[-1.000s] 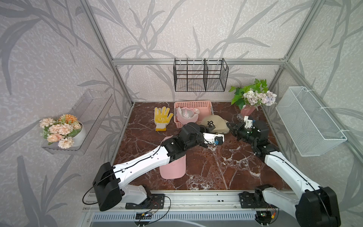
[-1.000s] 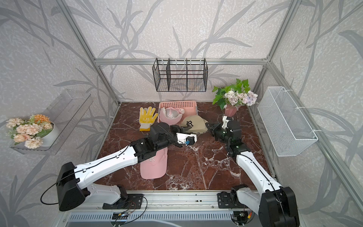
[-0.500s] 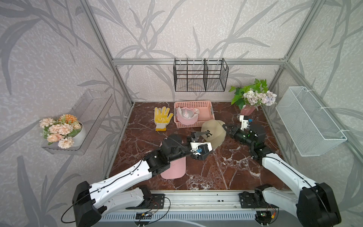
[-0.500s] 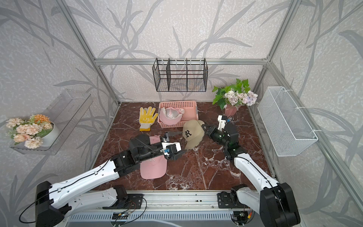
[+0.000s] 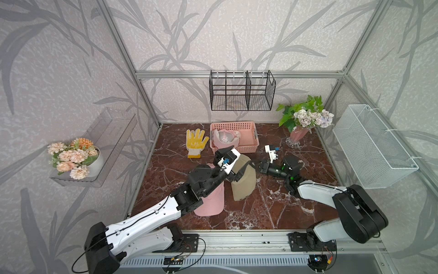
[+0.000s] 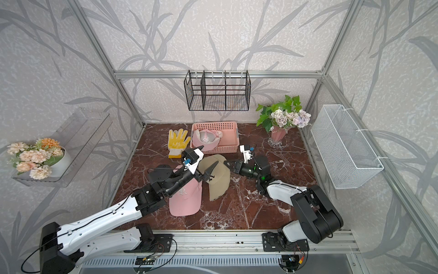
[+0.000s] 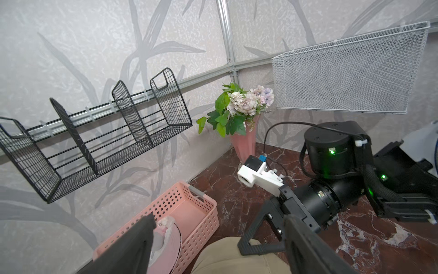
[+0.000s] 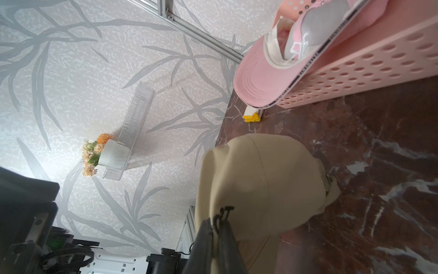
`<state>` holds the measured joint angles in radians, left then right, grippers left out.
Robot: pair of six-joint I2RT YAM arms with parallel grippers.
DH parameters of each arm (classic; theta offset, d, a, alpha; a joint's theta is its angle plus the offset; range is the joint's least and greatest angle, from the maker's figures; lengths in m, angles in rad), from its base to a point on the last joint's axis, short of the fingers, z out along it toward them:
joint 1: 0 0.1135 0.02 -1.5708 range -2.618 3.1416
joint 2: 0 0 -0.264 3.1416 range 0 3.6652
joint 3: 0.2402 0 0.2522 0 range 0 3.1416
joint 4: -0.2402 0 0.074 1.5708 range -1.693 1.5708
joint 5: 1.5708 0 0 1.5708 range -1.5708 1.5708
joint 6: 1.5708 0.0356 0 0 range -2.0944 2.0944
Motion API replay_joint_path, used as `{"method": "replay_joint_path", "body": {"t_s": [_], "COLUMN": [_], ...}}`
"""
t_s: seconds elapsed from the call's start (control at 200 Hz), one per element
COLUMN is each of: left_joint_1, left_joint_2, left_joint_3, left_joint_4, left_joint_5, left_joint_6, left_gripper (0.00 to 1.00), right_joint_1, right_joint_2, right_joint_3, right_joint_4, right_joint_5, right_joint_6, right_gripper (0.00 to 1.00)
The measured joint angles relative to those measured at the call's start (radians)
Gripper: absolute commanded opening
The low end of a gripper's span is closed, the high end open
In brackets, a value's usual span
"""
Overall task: Turn the baseball cap inside out
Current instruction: Place the baseball cap at the center of the board, then pick up the baseball cap from the basket.
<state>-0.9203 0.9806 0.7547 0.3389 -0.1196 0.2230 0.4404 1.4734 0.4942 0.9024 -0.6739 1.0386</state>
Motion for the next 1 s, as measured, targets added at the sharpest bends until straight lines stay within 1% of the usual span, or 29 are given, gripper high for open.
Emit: {"method": "replay_joint_path", "body": {"t_s": [0.095,0.29,0.4,0.495,0.595,0.67,0.81,0.92,1.0], "left_joint_1": [0.002,0.007,0.011,0.012,0.013,0.014,0.021,0.034,0.050], "left_joint_2": [-0.006,-0.007,-0.005,0.003,0.011,0.015,0.023,0.034,0.051], "left_joint_3": [-0.014,-0.015,-0.015,-0.015,-0.015,-0.015,-0.015,-0.015,-0.007], "left_joint_4": [-0.001,-0.001,-0.001,-0.001,-0.001,-0.001,-0.004,-0.021,-0.042], "left_joint_5": [-0.019,-0.032,-0.033,-0.033,-0.033,-0.033,-0.033,-0.032,-0.028], "left_joint_6": [-0.018,-0.036,-0.042,-0.043,-0.045,-0.047,-0.064,-0.075,-0.085], "left_gripper": [0.88,0.88,0.88,0.88,0.88,0.88,0.88,0.89,0.89], "right_joint_1": [0.000,0.001,0.015,0.043,0.079,0.100,0.125,0.129,0.129], "right_joint_2": [0.033,0.038,0.038,0.040,0.045,0.055,0.103,0.133,0.133], "right_joint_3": [-0.055,-0.138,-0.181,-0.218,-0.241,-0.243,-0.239,-0.239,-0.234], "right_joint_4": [0.047,0.098,0.126,0.150,0.163,0.164,0.176,0.177,0.167], "right_joint_5": [-0.008,0.010,0.060,0.119,0.187,0.228,0.275,0.306,0.325], "right_joint_6": [-0.003,-0.039,-0.066,-0.098,-0.133,-0.157,-0.188,-0.204,-0.219], "right_gripper": [0.04,0.18,0.23,0.32,0.35,0.42,0.43,0.56,0.61]}}
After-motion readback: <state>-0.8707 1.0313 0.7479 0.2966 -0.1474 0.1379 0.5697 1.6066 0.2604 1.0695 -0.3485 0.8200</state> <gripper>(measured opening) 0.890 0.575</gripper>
